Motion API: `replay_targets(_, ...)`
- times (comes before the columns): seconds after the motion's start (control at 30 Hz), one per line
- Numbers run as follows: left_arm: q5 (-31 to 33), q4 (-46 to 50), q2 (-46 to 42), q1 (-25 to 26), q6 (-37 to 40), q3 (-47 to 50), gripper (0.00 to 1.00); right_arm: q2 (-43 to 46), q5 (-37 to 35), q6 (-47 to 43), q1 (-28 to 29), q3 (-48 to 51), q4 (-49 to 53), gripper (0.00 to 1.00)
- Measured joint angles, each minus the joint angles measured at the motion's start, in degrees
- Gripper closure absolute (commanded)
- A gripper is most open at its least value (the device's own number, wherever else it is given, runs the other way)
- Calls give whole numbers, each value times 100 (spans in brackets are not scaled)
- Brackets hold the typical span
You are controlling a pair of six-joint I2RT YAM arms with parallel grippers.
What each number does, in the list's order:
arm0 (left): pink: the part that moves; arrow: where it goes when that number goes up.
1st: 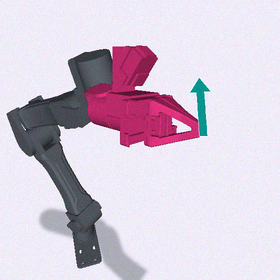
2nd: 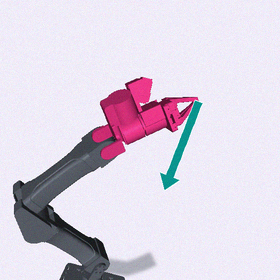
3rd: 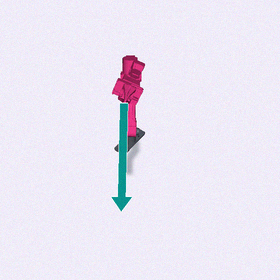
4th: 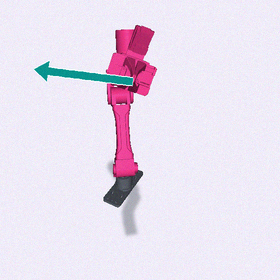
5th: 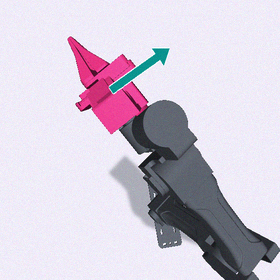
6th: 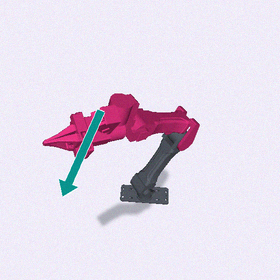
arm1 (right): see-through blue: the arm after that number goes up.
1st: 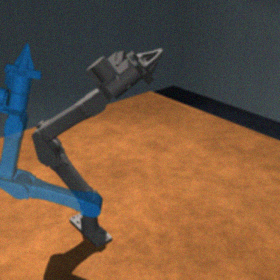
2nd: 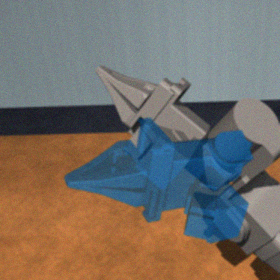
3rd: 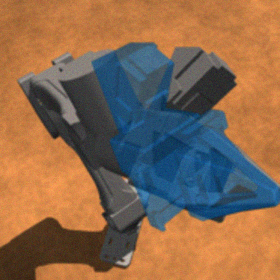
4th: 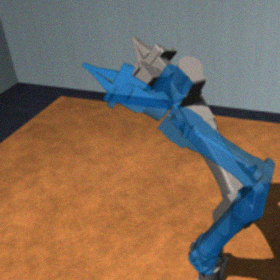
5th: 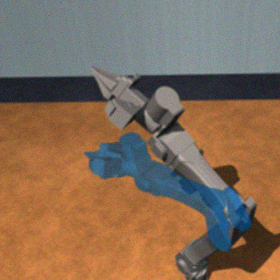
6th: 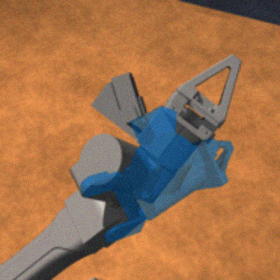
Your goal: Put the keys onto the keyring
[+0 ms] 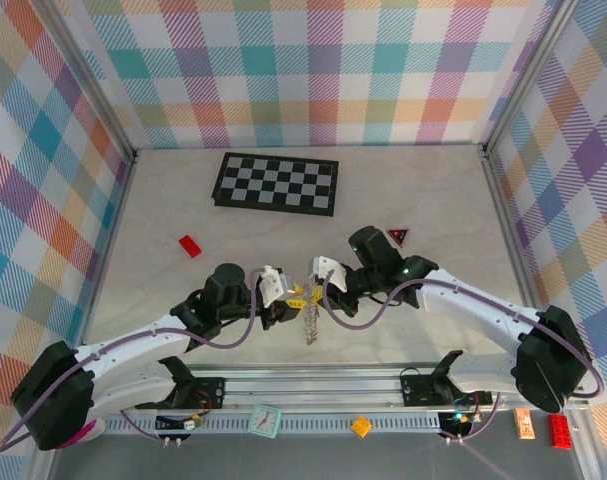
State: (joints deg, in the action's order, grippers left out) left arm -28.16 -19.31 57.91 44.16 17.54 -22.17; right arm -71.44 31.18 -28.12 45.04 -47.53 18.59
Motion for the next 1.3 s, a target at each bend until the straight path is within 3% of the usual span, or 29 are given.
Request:
replay_targets(0.2,-192,111,107,0,85,-90,87,-197,-125,-203,136,-282,286,100)
replay_targets(0.3,-286,142,138,0,116,-103,99,-214,-175,-262,155,-299,321,100)
replay_targets(0.47,-348,120,140,0,138,-103,100,-66,-155,-85,111,-166,116,71)
replay_targets(0.63,-369,-260,138,0,-42,31,100,516,170,385,-234,433,-520,66)
replay_targets(0.97,-433,-1644,367,0,-629,507,100,507,511,802,-341,833,-1231,66)
replay_targets(1.23,-435,-2435,577,0,-944,715,100,269,673,933,-341,844,-1563,86)
replay_targets(1.3,-428,-2533,586,0,-990,726,100,258,719,949,-341,844,-1609,87)
